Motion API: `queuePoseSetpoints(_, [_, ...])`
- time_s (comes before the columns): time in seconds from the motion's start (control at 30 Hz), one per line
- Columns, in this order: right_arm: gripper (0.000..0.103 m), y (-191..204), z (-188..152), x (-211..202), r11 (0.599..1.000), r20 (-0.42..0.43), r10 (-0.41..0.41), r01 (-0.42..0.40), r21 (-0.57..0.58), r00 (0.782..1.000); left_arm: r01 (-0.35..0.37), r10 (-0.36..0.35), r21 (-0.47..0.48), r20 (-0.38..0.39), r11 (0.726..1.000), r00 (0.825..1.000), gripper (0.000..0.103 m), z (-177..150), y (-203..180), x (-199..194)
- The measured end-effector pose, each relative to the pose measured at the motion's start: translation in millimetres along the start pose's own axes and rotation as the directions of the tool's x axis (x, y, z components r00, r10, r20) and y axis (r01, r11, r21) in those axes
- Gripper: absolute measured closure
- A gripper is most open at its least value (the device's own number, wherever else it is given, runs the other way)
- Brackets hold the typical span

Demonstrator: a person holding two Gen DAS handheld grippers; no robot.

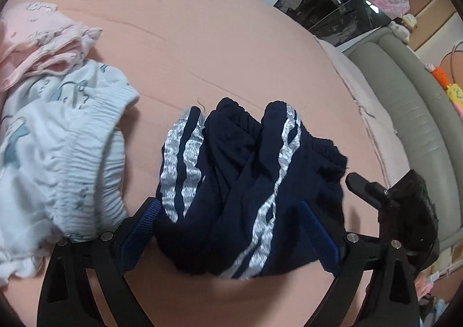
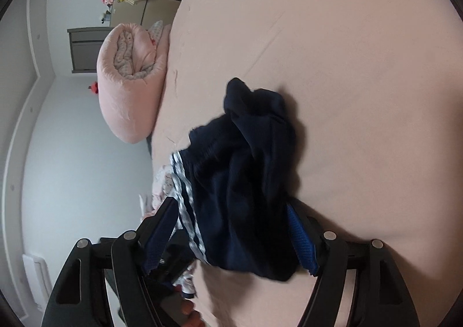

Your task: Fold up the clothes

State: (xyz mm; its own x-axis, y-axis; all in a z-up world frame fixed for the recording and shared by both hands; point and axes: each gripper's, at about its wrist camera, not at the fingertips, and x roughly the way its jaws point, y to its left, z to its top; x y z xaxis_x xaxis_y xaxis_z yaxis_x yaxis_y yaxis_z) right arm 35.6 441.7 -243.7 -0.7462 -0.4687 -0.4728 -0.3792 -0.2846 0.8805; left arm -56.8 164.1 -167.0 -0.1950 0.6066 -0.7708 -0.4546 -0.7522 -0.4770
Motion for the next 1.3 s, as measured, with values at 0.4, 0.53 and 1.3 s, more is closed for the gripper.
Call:
queuePoseSetpoints(0.4, [0.034, 6.3, 6.7, 17.9, 0.993, -0.014, 0.049, -0.050, -0.111, 0.999, 0.037, -0.036, -0.006, 0.024, 0.999, 0.999, 0.005, 4.0, -2.7, 13.6])
queuePoseSetpoints(0.53, [0.064, -0.6, 8.8, 20.5, 0.995, -0.021, -0.004, 0.002, -0.096, 1.000, 0.034, -0.035, 0.034, 0.032, 0.999, 0.999, 0.001, 2.3, -7.8, 17.8])
queuePoseSetpoints(1.3, [0.097, -26.9, 21.5, 42.6, 0.997, -0.034, 0.002, -0.004, -0.072, 0.999, 0.093, -0.095, -0.120, -0.014, 0.988, 0.995, 0.062, 7.8, 4.5, 28.4])
